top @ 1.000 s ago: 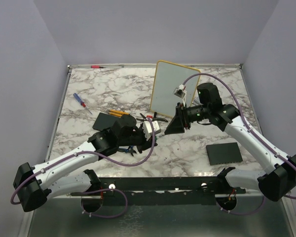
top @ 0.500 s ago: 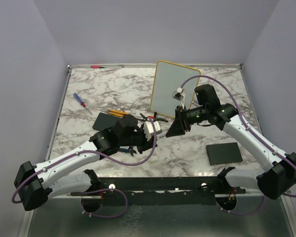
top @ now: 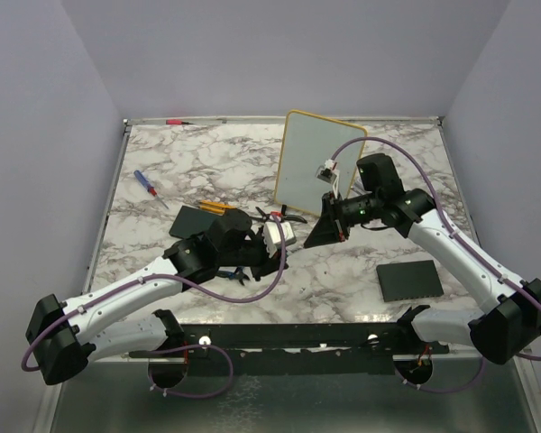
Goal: Write a sentence on the whiteboard
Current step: Open the whiteboard marker at the center of the board.
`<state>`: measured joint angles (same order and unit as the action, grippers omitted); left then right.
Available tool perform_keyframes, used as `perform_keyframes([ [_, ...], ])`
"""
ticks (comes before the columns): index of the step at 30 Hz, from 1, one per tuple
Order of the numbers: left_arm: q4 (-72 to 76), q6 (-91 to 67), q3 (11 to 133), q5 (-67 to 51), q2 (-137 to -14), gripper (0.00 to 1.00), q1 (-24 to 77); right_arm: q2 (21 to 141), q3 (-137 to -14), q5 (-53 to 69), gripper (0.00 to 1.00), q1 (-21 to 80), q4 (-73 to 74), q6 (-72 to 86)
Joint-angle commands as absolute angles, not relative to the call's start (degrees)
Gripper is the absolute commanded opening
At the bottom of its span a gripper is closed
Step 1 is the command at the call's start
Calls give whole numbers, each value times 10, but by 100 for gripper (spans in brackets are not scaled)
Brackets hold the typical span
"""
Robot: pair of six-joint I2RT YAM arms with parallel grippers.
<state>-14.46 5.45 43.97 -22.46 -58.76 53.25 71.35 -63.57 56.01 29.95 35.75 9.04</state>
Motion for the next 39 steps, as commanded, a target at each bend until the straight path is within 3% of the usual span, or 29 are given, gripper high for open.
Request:
perform_keyframes([
  [1, -151, 56, 454, -215, -583, 19, 528, 710, -634, 566, 0, 301, 350, 92],
  [4, -150, 55, 453, -214, -576, 38, 528, 712, -634, 571, 0, 301, 352, 89],
  [8, -147, 55, 454, -225, -578, 46, 528, 717, -636, 581, 0, 301, 356, 84],
  [39, -109, 31, 453, -296, -583, 38, 501, 726, -627, 594, 0, 302, 373, 63],
])
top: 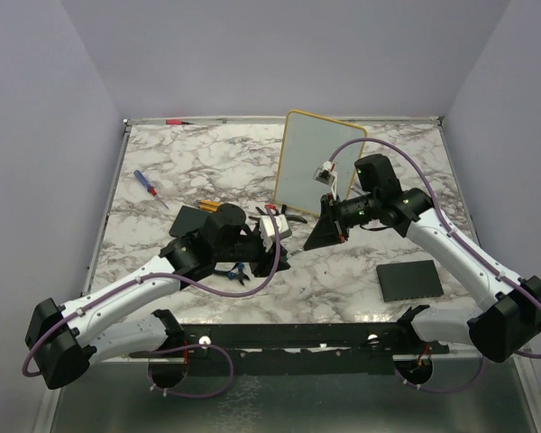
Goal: Write a sentence on the whiteboard
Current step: Open the whiteboard marker at the center of the board.
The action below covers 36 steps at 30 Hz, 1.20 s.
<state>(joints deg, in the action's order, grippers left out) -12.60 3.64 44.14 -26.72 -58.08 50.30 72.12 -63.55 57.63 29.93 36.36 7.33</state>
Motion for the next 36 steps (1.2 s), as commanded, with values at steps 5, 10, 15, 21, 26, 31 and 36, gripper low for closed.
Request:
perform_keyframes([
  [5, -102, 25, 453, -311, -584, 20, 500, 730, -621, 593, 0, 302, 371, 63],
  [10, -100, 24, 448, -320, -585, 0, 500, 722, -620, 578, 0, 302, 363, 67],
  [15, -99, 29, 436, -311, -580, 0, 500, 695, -620, 566, 0, 302, 347, 75],
  [21, -107, 45, 423, -278, -560, 0, 501, 674, -631, 561, 0, 301, 367, 59],
  [26, -110, 56, 400, -236, -525, 0, 501, 664, -664, 538, 1, 300, 403, 27],
  [31, -111, 63, 396, -226, -517, 0, 501, 661, -708, 527, 1, 290, 451, -14],
  [36, -121, 68, 400, -207, -519, 0, 501, 659, -741, 482, 1, 288, 495, -29],
])
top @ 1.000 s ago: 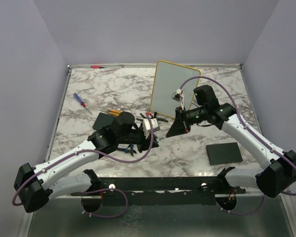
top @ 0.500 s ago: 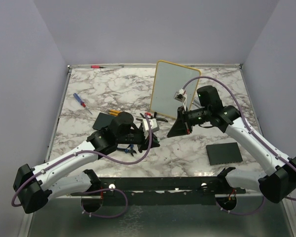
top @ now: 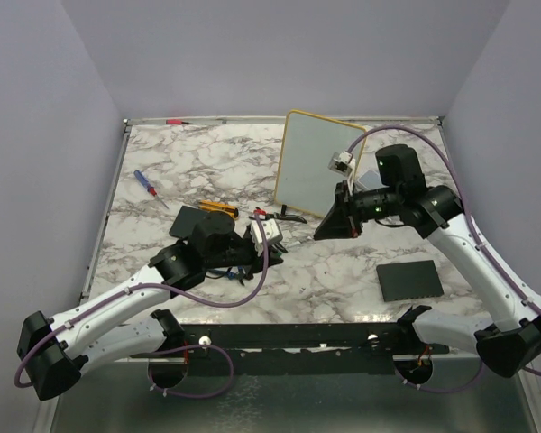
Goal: Write a sentence on the whiteboard
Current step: Open the whiteboard marker at the center of the board.
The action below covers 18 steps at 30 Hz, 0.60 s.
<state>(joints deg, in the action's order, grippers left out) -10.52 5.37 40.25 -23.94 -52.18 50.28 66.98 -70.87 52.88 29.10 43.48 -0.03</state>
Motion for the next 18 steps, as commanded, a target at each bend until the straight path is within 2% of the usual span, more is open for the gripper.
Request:
perform_keyframes([
  [1, -123, 69, 399, -197, -516, 0, 501, 655, -745, 462, 0, 288, 506, -31],
  [6, -136, 70, 398, -132, -491, 0, 501, 625, -760, 342, 1, 287, 523, -7],
  [10, -136, 38, 404, -105, -507, 0, 500, 609, -753, 282, 1, 287, 473, 35],
  [16, -96, -104, 418, -87, -580, 0, 504, 559, -669, 138, 1, 288, 329, 106],
  [18, -64, -150, 398, -49, -584, 0, 513, 530, -634, 93, 1, 288, 280, 128],
])
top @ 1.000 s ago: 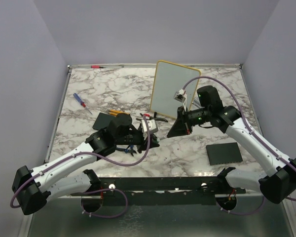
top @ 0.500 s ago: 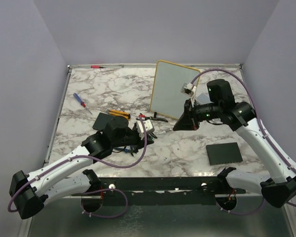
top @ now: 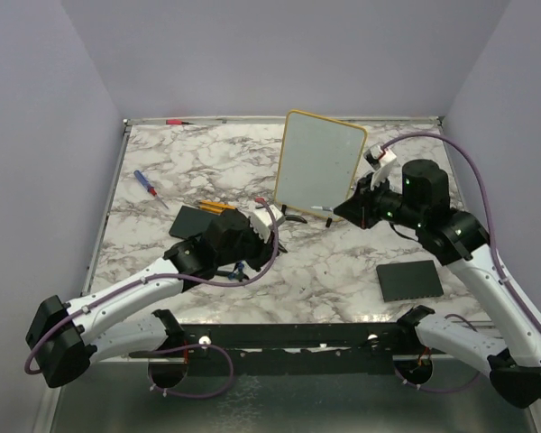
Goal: Write a sentence on the whiteboard
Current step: Open the whiteboard marker at the center of the board, then place the pen cap at the center of the board.
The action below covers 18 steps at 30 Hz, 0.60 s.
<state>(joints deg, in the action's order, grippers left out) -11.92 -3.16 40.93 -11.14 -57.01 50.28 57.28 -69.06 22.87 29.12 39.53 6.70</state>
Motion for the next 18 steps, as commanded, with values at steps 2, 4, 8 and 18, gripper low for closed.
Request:
perform_keyframes([
  [2, -33, -195, 370, 0, -578, 0, 524, 505, -595, 50, 1, 288, 239, 144],
  [4, -19, -239, 344, 56, -577, 0, 534, 481, -563, 13, 1, 288, 202, 155],
  [8, -10, -301, 309, 123, -586, 0, 560, 450, -512, -49, 1, 288, 148, 171],
  [18, -5, -350, 291, 158, -663, 0, 608, 434, -461, -76, 1, 288, 114, 188],
])
